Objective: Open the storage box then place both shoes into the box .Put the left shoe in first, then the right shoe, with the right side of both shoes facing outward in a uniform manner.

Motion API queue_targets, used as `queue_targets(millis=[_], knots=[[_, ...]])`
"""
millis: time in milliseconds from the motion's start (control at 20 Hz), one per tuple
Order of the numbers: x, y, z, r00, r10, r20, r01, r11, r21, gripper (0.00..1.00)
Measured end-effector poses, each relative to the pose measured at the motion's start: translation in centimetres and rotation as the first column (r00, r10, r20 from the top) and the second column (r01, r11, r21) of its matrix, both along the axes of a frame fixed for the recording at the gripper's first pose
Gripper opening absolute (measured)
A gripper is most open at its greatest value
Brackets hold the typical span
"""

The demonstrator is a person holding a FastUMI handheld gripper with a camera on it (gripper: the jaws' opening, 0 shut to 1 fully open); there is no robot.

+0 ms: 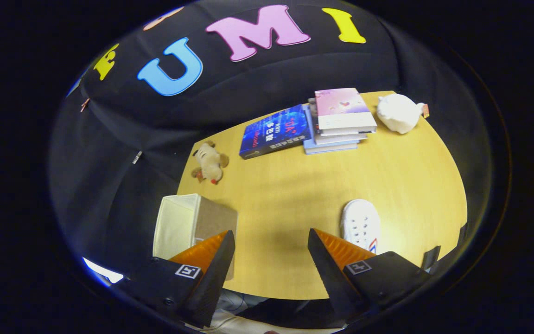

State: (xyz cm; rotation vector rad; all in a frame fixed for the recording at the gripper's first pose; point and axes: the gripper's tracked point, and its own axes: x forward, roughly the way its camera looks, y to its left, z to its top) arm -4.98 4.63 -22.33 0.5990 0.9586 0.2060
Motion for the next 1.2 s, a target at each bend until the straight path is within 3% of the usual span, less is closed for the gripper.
queue_targets(millis=[300, 450, 600, 800, 900, 1000, 1050, 1100, 1200], knots=[[-1.8, -7.2, -7.7, 0.995, -0.006, -0.102, -0.009, 0.990, -0.144, 0.97], [-2.8, -9.3, -12.2, 0.984, 0.003, -0.176, -0.036, 0.982, -0.183, 0.91], [-4.1, -9.9, -15.9, 0.965, 0.031, -0.259, -0.080, 0.980, -0.180, 0.84], [-4.8, -9.0, -19.4, 0.938, 0.070, -0.338, -0.123, 0.983, -0.137, 0.84], [-4.8, -8.2, -20.6, 0.923, 0.082, -0.375, -0.134, 0.984, -0.116, 0.77], [-4.6, -7.4, -21.1, 0.919, 0.104, -0.380, -0.154, 0.983, -0.102, 0.76], [-4.6, -7.3, -21.5, 0.916, 0.103, -0.387, -0.161, 0.980, -0.118, 0.64], [-4.5, -7.7, -21.9, 0.914, 0.098, -0.394, -0.170, 0.974, -0.153, 0.61], [-4.6, -8.0, -21.9, 0.906, 0.073, -0.417, -0.149, 0.977, -0.152, 0.45]])
